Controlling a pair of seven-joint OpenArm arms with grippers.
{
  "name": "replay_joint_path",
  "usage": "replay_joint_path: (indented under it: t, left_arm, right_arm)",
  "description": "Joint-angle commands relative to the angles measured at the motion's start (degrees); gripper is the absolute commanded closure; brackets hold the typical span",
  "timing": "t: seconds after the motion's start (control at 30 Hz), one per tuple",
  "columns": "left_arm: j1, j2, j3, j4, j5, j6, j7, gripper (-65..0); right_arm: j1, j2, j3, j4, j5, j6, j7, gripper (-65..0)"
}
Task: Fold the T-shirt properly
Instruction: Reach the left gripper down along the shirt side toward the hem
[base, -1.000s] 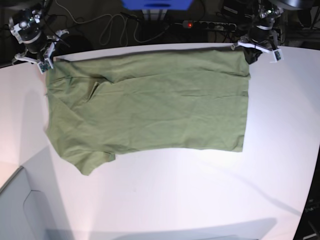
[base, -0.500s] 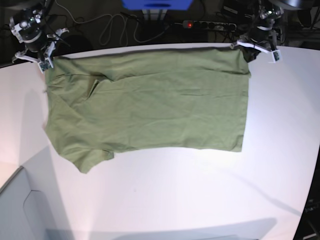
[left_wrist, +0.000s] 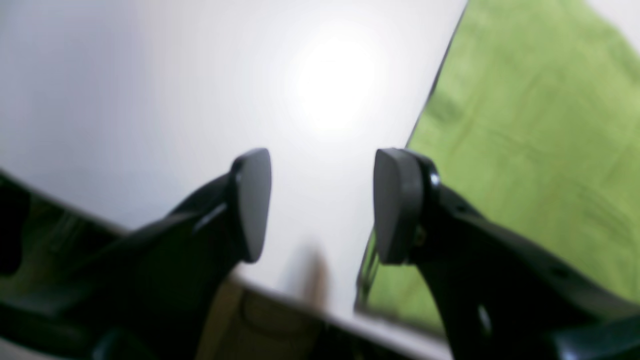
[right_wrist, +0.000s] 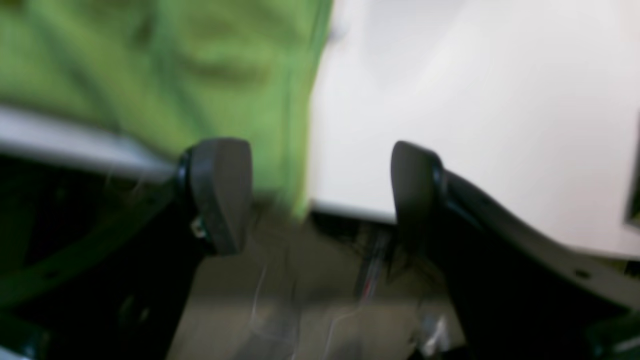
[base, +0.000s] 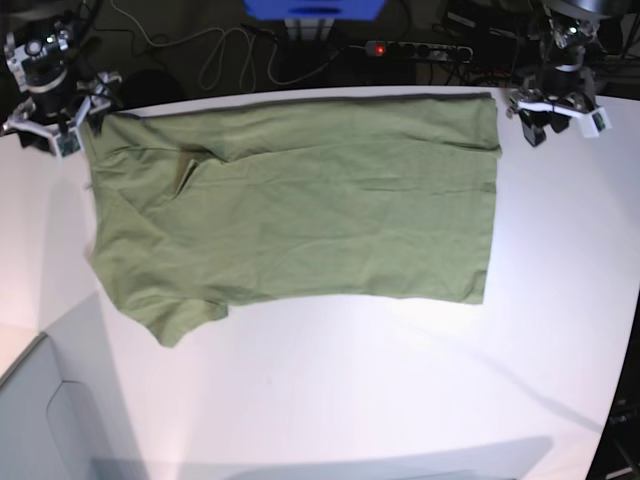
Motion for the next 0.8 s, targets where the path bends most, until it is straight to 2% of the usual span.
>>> replay_joint_path:
  t: [0.0,0.1,0.27,0.33,0.47,0.6,0.77]
  left_arm:
    - [-1.6,-1.0,-0.3,1.3,-0.3,-0.3,-1.5,-31.6]
    - [-7.8,-1.2,-0.1,0.8,0.2,-0.3,-1.4,-31.7]
    - [-20.9,-1.4,0.7,-5.0,0.3,-0.3,-1.3,-31.7]
    - [-25.9,-2.9,2.9,-8.6,2.1,-0.1,-1.3,-31.7]
    - [-35.3,-4.3,9.0,-19.5,8.0,-0.1,-1.7,-31.7]
    - [-44.5,-4.3,10.9,-32.1,12.3,-0.3,-1.9,-31.7]
    - [-53.6,-4.4,12.5,-43.4,13.5,-0.3,-2.1,-31.7]
  right_arm:
    - [1.0,0.7,0.5,1.0,0.0,0.6,0.9,-42.2]
    - [4.6,0.5,0.2,1.0,0.0,0.6,0.9,-42.2]
    - [8.5,-2.0,0.1,1.1,0.0,0.6,0.9,-42.2]
    - [9.0,-2.1,0.1,1.0,-0.1,0.6,0.9,-42.2]
    - [10.0,-2.1,0.0,0.9,-0.1,0.6,0.9,-42.2]
    - [10.0,-2.1,0.0,0.9,-0.1,0.6,0.9,-42.2]
    - [9.9,-2.1,0.0,0.9,-0.1,0.6,0.9,-42.2]
